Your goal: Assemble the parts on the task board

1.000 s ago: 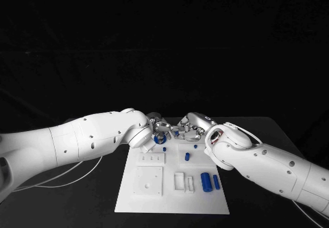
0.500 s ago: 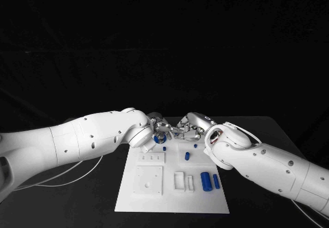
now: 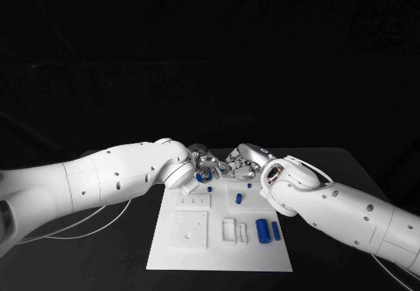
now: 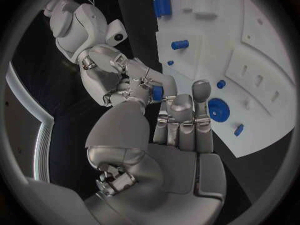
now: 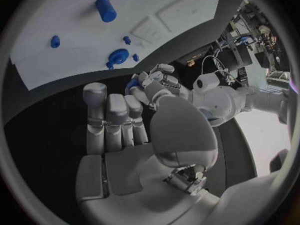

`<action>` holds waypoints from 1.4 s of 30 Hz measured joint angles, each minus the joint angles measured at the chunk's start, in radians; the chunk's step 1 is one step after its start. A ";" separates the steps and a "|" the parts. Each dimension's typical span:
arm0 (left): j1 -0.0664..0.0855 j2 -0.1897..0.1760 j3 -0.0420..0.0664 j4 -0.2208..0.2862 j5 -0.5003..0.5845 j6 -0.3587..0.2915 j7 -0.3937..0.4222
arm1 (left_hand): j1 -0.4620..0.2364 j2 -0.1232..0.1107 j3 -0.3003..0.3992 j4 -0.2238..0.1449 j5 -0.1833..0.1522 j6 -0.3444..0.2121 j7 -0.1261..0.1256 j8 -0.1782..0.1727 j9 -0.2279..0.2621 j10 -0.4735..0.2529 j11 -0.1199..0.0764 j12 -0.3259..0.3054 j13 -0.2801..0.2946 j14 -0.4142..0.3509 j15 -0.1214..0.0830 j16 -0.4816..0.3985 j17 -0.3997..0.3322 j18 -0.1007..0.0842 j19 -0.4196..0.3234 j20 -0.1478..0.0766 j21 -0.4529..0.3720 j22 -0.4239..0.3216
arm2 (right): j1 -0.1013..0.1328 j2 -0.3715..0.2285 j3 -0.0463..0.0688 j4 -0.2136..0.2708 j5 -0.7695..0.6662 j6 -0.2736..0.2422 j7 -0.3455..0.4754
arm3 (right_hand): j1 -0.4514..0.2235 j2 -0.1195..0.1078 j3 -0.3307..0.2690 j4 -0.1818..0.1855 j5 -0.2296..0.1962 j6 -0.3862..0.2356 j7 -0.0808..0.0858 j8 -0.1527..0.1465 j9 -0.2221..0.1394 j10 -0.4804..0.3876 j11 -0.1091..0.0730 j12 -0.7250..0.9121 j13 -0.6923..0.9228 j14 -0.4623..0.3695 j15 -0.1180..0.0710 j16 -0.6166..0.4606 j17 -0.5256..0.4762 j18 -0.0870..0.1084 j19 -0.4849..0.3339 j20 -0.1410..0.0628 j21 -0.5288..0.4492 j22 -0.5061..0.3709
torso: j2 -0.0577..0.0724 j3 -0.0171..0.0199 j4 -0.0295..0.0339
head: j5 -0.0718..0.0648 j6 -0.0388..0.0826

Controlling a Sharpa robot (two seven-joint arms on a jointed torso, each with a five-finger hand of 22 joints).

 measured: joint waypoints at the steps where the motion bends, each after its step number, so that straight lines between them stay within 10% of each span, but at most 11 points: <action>1: 0.000 0.000 0.000 0.000 0.003 0.000 0.002 | -0.015 -0.002 0.004 0.003 0.003 0.000 0.000 0.002 0.004 0.000 0.000 0.000 0.000 0.000 0.000 0.000 -0.002 0.000 0.000 0.000 -0.001 0.003 | 0.000 0.000 0.000 0.000 0.000 0.000 0.001 | 0.000 0.000 0.000 0.000 0.000 -0.001 0.001 0.000 0.000 0.000 0.000 0.000 0.000 0.000 0.000 0.000 0.000 0.000 0.000 0.000 0.000 0.000 | 0.000 0.0001 -0.0001 | 0.000 0.000; 22: -0.003 -0.010 -0.002 -0.002 0.053 0.014 0.010 | -0.072 -0.049 -0.070 0.075 -0.098 0.003 0.004 -0.008 0.001 -0.003 -0.003 0.006 0.005 -0.004 0.003 0.004 -0.009 0.000 0.016 0.002 -0.052 0.050 | 0.002 -0.001 -0.006 0.000 0.001 0.005 0.008 | 0.000 0.000 -0.003 -0.003 0.000 0.005 0.000 -0.004 -0.002 0.000 0.000 0.000 0.002 0.000 0.000 0.000 0.001 0.000 0.000 0.000 0.000 0.000 | 0.000 0.0000 0.0000 | -0.003 0.001; 33: -0.003 -0.014 -0.002 -0.002 0.064 0.022 0.011 | -0.074 -0.062 -0.070 0.102 -0.092 0.004 0.007 -0.008 0.002 -0.003 -0.003 0.010 0.006 -0.004 0.003 0.008 -0.011 0.001 0.025 0.004 -0.070 0.075 | 0.002 -0.001 -0.007 0.001 0.001 0.010 0.010 | 0.002 0.002 -0.003 -0.003 0.000 0.005 0.000 0.000 -0.002 0.000 0.000 0.000 0.002 0.000 0.000 0.000 0.001 0.000 0.000 0.000 0.000 0.000 | 0.000 0.0006 -0.0001 | -0.004 -0.002; 42: -0.004 -0.017 -0.002 -0.003 0.065 0.026 0.011 | -0.061 -0.059 -0.048 0.053 -0.035 -0.002 -0.002 0.014 0.082 -0.007 -0.007 0.014 0.007 -0.007 0.000 0.019 -0.004 0.001 0.032 -0.003 -0.082 0.105 | 0.002 -0.005 -0.008 0.005 0.002 0.013 0.013 | 0.003 0.003 -0.003 -0.003 0.000 0.004 0.001 0.000 -0.002 0.000 0.000 0.000 0.002 0.000 0.000 0.000 0.001 0.000 0.000 0.000 0.000 0.001 | 0.001 0.0012 0.0001 | -0.005 -0.003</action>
